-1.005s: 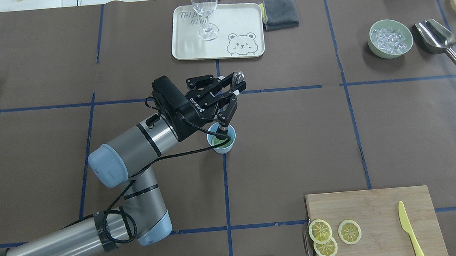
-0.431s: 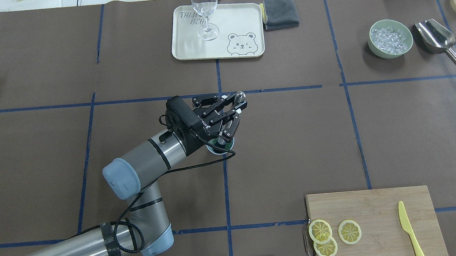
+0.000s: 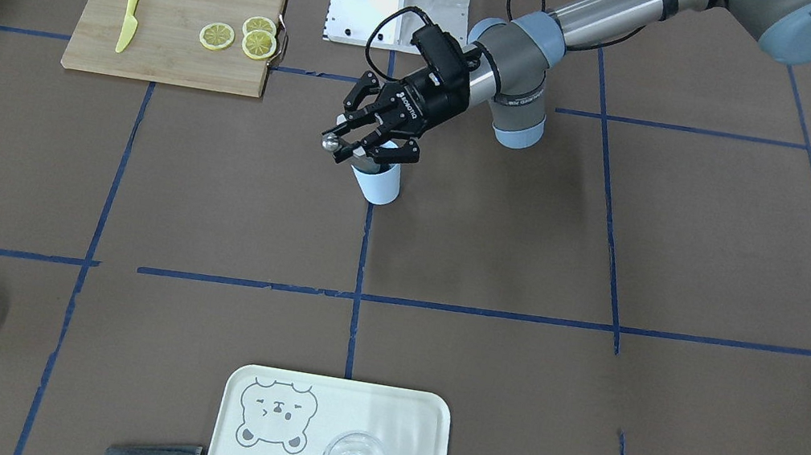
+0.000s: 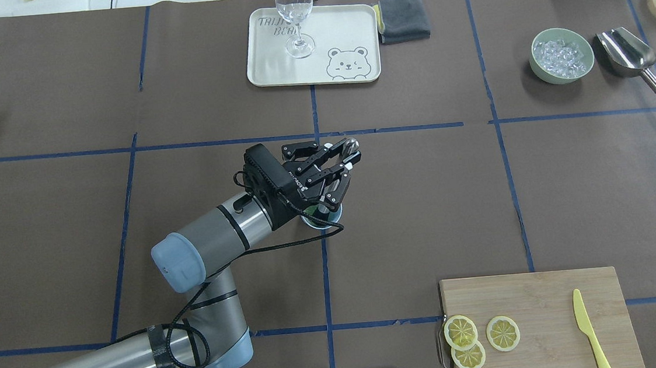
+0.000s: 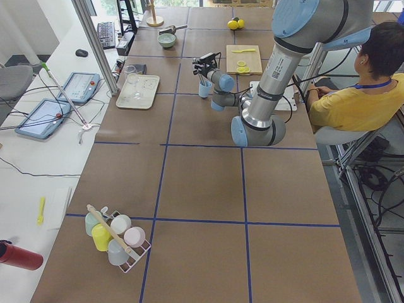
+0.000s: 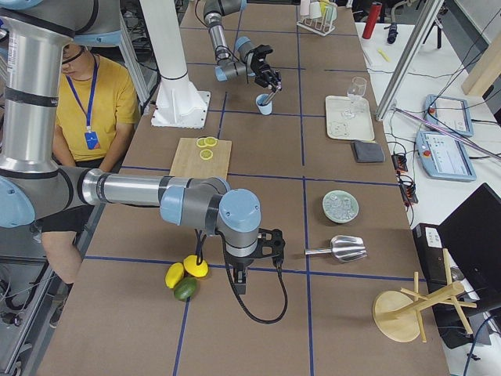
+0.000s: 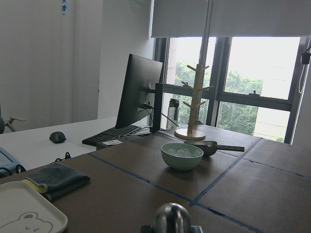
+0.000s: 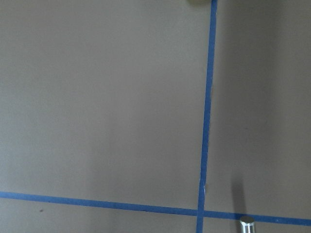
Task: Squeeze lemon into cup
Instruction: 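Stir the cup contents with the muddler held in the left gripper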
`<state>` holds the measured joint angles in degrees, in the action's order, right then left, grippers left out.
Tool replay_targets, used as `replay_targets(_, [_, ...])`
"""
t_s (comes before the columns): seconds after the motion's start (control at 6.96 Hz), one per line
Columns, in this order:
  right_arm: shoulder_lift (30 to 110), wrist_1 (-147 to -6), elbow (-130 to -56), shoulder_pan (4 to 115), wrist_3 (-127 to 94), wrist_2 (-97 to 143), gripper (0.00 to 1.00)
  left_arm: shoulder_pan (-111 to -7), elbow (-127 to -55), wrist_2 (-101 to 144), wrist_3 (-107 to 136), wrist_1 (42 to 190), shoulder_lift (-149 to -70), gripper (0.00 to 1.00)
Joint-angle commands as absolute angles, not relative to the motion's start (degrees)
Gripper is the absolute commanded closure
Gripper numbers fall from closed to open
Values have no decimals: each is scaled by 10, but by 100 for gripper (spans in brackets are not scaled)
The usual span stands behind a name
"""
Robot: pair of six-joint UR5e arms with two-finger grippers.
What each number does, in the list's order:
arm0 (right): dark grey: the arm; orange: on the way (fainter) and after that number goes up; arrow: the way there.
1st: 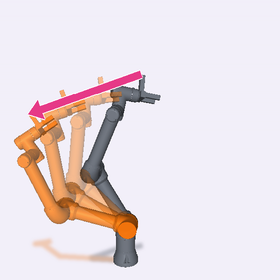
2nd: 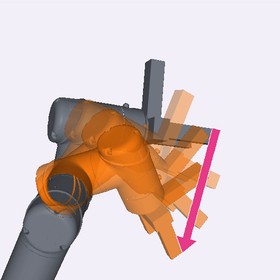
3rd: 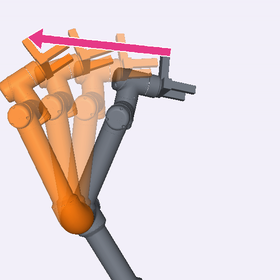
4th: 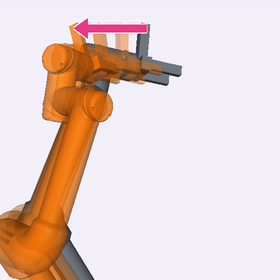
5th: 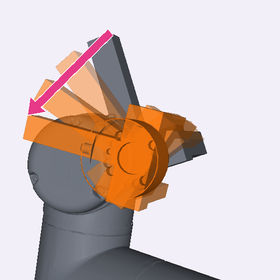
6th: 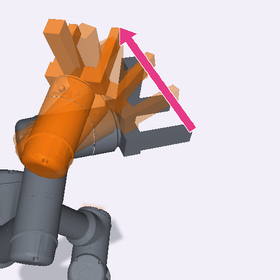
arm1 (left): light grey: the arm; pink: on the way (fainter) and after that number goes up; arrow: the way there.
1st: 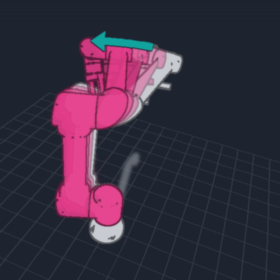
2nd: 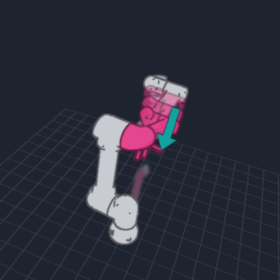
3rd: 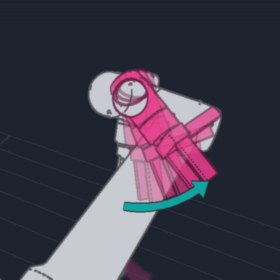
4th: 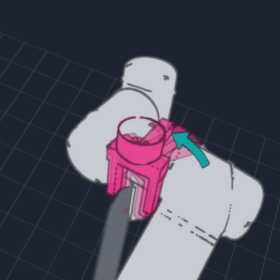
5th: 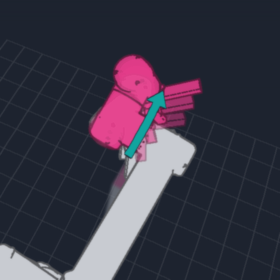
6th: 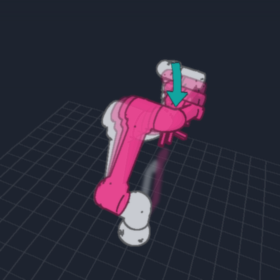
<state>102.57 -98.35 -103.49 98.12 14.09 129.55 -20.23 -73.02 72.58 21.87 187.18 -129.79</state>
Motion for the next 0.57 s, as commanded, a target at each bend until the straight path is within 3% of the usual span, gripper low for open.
replay_targets(0.0, [1025, -983, -1034, 983, 141, 1296, 0, -225, -769, 729, 200, 1868, -1299, 100])
replay_targets(0.29, [1025, -983, -1034, 983, 141, 1296, 0, -261, -828, 771, 209, 1805, -1295, 100])
replay_targets(0.43, [1025, -983, -1034, 983, 141, 1296, 0, -285, -896, 802, 209, 1681, -1289, 100])
